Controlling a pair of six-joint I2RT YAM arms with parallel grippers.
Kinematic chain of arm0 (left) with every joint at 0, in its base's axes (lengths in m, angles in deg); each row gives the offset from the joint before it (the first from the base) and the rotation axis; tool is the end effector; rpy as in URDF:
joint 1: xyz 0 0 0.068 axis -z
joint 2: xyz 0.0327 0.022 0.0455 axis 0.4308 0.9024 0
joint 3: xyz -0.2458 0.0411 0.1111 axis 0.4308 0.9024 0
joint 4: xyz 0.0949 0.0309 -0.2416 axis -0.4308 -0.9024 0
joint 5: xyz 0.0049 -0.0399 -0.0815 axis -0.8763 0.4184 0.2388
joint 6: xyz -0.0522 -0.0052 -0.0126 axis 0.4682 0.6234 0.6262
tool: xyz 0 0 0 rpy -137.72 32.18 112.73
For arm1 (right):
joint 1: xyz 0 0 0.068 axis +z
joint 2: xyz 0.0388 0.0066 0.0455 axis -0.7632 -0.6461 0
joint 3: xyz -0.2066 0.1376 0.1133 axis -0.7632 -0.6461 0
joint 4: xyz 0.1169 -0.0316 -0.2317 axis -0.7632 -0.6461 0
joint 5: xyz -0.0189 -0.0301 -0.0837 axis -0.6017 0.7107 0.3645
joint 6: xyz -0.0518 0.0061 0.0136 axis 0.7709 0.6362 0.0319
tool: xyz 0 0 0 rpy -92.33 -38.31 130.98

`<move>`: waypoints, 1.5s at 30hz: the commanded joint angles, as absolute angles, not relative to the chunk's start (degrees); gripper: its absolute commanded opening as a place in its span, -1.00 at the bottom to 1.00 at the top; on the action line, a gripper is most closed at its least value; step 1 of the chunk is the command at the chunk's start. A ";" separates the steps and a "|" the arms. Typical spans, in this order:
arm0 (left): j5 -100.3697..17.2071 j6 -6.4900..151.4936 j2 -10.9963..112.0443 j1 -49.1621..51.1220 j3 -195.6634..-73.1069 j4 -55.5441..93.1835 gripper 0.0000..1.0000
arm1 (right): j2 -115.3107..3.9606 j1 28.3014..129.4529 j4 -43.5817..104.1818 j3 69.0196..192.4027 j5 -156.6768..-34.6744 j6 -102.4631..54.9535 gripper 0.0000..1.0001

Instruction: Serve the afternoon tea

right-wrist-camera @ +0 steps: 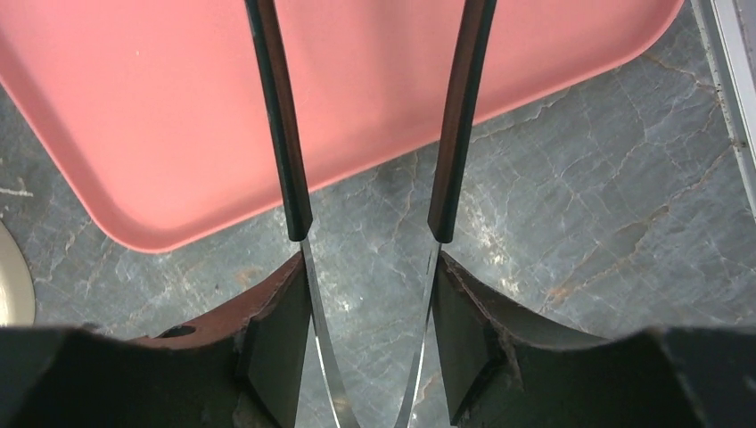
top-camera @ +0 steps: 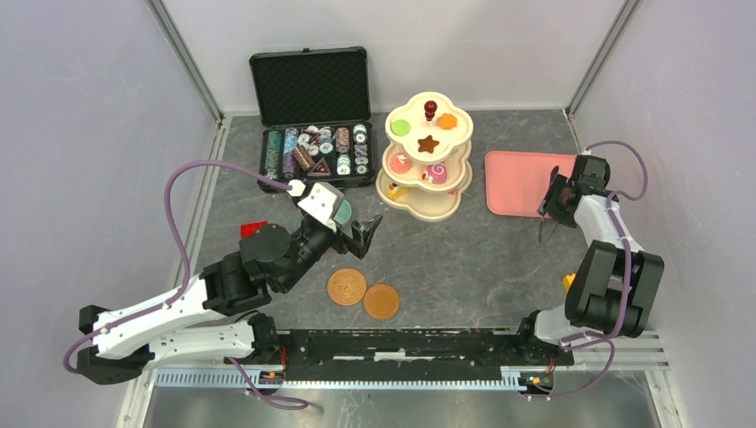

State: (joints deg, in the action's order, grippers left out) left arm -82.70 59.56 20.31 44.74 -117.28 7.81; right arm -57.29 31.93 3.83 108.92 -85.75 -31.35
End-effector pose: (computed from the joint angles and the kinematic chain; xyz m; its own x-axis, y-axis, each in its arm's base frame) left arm 0.0752 -0.1524 0.4036 0.0202 0.0030 -0.9998 0.6072 0.7944 0.0147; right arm 0.2771 -0.0905 0.2190 -0.6824 0.4804 -0.5510 0.5129 0.8517 0.1074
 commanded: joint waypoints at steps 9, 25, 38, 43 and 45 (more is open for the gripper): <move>-83.90 57.10 19.92 45.08 -116.62 11.63 1.00 | -63.12 27.64 11.16 109.37 -90.48 -33.06 0.17; -84.12 56.97 20.09 45.10 -116.44 11.79 1.00 | -73.90 26.37 9.05 119.97 -93.23 -30.62 0.12; -84.08 56.98 20.03 45.12 -116.45 11.88 1.00 | -76.50 27.86 4.99 123.07 -93.03 -28.41 -0.01; -84.07 57.01 19.94 45.06 -116.53 11.79 1.00 | -78.75 27.90 3.39 125.66 -92.33 -27.34 0.09; -84.21 56.97 19.85 45.07 -116.45 11.84 1.00 | -79.56 27.95 3.06 126.58 -92.35 -27.39 0.08</move>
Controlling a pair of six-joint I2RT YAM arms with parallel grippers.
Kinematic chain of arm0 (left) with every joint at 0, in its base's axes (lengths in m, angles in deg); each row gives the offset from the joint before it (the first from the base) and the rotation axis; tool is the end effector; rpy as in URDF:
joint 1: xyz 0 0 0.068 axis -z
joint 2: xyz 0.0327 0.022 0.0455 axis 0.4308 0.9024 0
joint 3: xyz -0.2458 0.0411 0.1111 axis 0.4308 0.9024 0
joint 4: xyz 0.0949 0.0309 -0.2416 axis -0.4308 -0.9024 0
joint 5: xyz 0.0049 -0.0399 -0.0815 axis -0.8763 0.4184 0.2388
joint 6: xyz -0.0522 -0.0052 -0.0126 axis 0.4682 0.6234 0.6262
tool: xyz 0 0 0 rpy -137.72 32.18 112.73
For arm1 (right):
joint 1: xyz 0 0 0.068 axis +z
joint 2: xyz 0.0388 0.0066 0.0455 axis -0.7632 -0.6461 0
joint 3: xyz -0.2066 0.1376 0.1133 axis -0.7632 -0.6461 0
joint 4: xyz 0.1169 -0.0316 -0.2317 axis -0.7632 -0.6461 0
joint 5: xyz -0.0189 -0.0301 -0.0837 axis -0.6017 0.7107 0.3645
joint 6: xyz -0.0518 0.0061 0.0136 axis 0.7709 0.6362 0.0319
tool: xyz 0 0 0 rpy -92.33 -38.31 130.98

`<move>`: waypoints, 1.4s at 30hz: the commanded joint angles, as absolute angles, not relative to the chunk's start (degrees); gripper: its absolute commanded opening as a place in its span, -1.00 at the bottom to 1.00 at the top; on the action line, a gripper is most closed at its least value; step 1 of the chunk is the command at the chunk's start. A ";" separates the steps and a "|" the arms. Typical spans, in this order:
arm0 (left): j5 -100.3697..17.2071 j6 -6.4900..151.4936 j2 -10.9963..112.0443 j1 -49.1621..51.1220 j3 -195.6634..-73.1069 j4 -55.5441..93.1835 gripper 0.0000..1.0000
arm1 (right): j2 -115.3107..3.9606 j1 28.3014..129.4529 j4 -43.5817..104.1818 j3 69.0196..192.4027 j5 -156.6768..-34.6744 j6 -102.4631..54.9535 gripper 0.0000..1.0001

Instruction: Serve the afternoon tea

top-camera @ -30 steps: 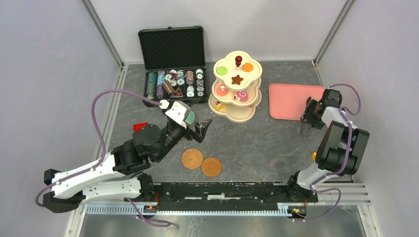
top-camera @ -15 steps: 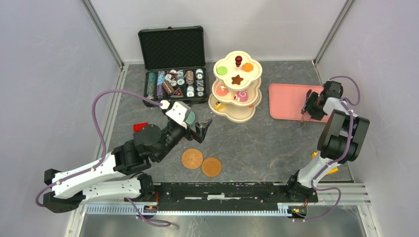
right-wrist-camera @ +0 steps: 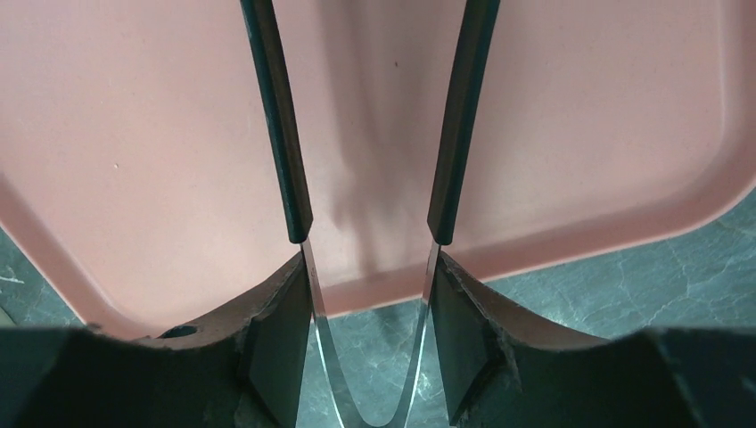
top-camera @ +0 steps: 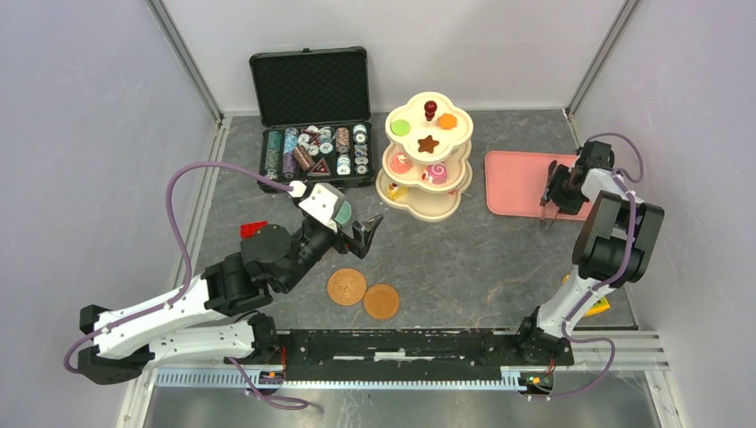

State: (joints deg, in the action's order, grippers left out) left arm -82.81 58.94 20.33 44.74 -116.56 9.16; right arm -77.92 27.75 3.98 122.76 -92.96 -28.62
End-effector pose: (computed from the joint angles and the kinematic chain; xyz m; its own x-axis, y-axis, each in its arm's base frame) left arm 0.0757 -0.1536 0.4018 0.0303 0.0016 -0.9995 0.6053 0.7957 0.0197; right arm 0.3400 -0.1340 0.1793 -0.7377 0.5155 -0.4359 0.4961 0.8519 0.1678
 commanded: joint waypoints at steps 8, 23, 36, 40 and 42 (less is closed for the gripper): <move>-84.21 56.97 20.12 45.08 -116.45 11.80 1.00 | -80.80 28.93 2.07 127.97 -90.60 -27.06 -0.01; -84.03 57.06 20.64 45.06 -116.58 11.71 1.00 | -77.50 32.09 1.92 127.14 -89.33 -26.07 -0.44; -83.55 57.39 20.74 44.89 -116.71 11.60 1.00 | -71.83 32.39 -0.70 124.09 -90.79 -22.39 -0.14; -83.68 57.36 20.56 44.94 -116.61 11.60 1.00 | -75.47 32.79 -4.53 128.11 -88.67 -21.10 0.01; -83.68 57.24 20.65 44.90 -116.62 11.62 1.00 | -75.95 32.84 -4.58 128.57 -86.98 -20.92 0.05</move>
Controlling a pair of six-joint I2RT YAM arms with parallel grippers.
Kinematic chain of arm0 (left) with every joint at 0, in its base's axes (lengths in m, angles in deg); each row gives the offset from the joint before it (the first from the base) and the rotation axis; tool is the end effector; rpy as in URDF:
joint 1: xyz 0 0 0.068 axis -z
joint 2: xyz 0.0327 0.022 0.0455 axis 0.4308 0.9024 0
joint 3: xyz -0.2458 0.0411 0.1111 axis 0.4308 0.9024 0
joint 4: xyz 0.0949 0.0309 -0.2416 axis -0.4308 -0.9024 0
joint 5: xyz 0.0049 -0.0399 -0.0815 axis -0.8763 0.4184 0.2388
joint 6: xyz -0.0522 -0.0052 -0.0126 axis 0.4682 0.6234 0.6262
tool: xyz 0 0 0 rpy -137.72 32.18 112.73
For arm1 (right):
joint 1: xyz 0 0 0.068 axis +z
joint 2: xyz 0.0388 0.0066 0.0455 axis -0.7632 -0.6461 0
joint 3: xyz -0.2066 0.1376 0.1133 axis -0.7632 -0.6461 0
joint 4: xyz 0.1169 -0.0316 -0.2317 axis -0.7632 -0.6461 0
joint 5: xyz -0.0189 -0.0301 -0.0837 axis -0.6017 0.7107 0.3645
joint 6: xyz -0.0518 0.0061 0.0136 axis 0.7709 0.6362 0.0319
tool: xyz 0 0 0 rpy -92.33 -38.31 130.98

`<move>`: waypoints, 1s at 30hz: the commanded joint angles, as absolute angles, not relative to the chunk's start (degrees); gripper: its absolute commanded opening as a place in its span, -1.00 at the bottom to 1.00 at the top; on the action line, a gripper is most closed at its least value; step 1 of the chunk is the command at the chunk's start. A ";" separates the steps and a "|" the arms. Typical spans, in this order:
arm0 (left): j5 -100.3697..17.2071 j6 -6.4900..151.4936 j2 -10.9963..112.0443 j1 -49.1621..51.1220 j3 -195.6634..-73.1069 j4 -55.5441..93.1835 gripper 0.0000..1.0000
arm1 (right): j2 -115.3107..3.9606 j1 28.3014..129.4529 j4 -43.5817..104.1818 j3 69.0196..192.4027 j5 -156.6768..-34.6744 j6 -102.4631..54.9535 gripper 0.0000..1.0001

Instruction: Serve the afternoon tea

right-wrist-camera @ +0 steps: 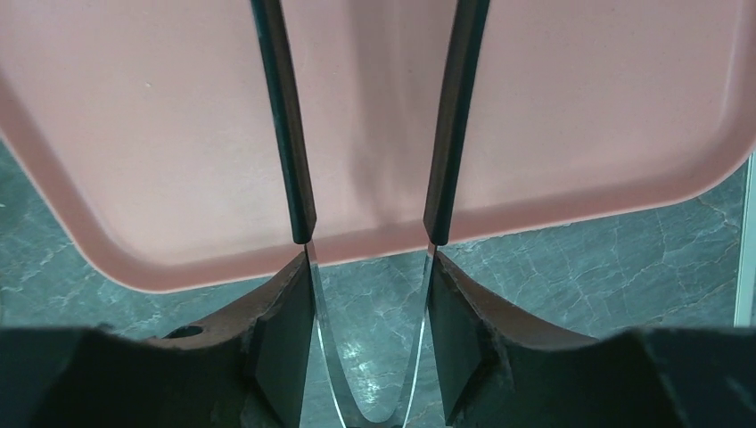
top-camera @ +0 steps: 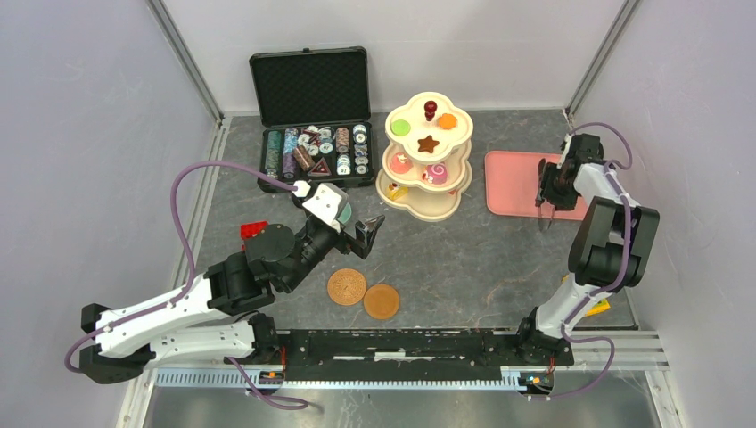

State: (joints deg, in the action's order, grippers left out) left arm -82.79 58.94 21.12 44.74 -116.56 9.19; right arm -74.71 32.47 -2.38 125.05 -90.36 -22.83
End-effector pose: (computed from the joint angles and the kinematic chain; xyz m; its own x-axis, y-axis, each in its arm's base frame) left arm 0.0770 -0.1573 0.3997 0.0258 0.0141 -0.9996 0.6057 0.7952 0.0269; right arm 0.3418 -0.1048 0.2043 -0.8208 0.3626 -0.4414 0.3655 0.9272 0.0819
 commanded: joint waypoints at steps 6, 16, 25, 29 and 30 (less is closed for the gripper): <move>-83.94 57.22 20.47 44.83 -116.44 11.71 1.00 | -80.05 32.83 -6.89 132.52 -85.25 -19.84 0.08; -83.86 57.23 20.38 44.74 -116.36 11.80 1.00 | -84.36 34.45 -9.79 137.37 -82.52 -19.14 0.10; -83.72 57.27 20.55 44.64 -116.36 11.82 1.00 | -85.60 35.23 -10.82 138.85 -82.15 -19.22 -0.01; -83.58 57.33 20.59 44.62 -116.44 11.83 1.00 | -85.19 35.32 -10.63 138.19 -81.85 -19.40 -0.12; -83.59 57.38 20.56 44.66 -116.40 11.74 1.00 | -85.03 35.36 -10.63 137.99 -81.57 -19.40 -0.13</move>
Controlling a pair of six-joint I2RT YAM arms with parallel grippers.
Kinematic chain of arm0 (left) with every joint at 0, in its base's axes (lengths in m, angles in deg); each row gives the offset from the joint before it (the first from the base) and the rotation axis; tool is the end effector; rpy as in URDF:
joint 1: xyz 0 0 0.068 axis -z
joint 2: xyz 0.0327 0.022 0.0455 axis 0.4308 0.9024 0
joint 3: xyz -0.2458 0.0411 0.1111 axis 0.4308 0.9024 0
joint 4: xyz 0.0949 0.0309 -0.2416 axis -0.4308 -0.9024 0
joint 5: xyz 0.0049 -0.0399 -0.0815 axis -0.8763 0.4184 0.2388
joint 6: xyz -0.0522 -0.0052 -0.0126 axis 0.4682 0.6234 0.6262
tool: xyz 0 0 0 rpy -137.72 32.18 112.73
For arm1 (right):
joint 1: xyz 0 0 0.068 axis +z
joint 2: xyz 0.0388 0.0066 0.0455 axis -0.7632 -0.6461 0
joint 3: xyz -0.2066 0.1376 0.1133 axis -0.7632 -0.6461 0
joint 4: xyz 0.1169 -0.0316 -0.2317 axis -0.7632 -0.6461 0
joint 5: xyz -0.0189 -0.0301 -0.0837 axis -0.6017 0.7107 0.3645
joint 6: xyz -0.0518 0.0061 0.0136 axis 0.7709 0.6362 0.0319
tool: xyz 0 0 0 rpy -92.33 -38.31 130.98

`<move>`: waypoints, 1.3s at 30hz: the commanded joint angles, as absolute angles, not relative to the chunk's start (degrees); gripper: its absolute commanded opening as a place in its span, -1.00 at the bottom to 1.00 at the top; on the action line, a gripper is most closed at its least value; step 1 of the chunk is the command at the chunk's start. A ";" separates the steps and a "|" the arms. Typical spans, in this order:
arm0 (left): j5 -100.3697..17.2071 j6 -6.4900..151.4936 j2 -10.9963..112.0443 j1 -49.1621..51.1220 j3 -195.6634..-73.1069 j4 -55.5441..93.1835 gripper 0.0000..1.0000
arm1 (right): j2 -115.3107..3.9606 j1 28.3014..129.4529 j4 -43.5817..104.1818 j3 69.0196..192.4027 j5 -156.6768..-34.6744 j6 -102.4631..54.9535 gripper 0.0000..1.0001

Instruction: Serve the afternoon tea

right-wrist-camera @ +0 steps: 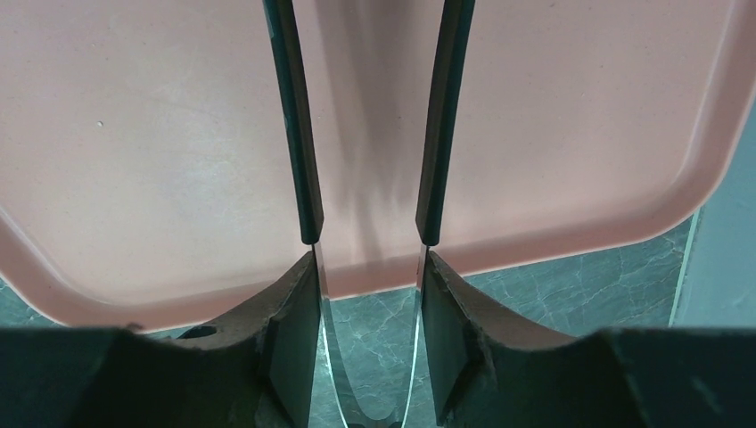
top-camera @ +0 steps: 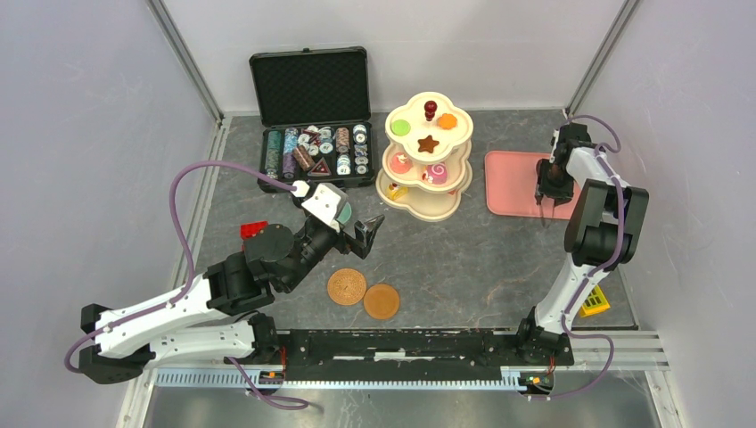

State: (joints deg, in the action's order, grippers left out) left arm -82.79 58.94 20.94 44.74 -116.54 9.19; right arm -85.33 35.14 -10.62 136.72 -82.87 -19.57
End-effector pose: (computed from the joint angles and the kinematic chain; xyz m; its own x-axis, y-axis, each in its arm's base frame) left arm 0.0767 -0.1565 0.4001 0.0268 0.0115 -0.9996 0.6057 0.7953 0.0254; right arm 0.3797 -0.1022 0.1905 -0.8990 0.2814 -0.3356 0.3216 0.9443 -0.0697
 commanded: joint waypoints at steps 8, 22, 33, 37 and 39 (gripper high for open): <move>-83.50 57.56 20.65 44.63 -116.53 11.63 1.00 | -83.98 36.55 -10.36 137.04 -79.37 -19.23 -0.20; -84.56 57.10 21.18 44.53 -117.06 11.35 1.00 | -71.07 36.48 -5.99 130.05 -88.67 -20.91 -0.60; -84.48 58.97 22.91 44.53 -119.70 9.90 1.00 | -58.49 43.15 -4.73 134.14 -106.08 -24.20 -0.60; -83.99 60.32 23.44 44.53 -121.15 8.67 1.00 | -58.81 48.33 -3.69 141.55 -110.09 -27.67 -0.60; -83.78 62.01 23.54 44.53 -121.83 8.13 1.00 | -60.62 51.63 -3.96 146.58 -110.96 -28.44 -0.60</move>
State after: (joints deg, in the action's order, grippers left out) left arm -83.80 59.03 23.59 44.67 -118.14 8.38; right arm -60.59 47.07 -6.73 137.20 -105.23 -25.21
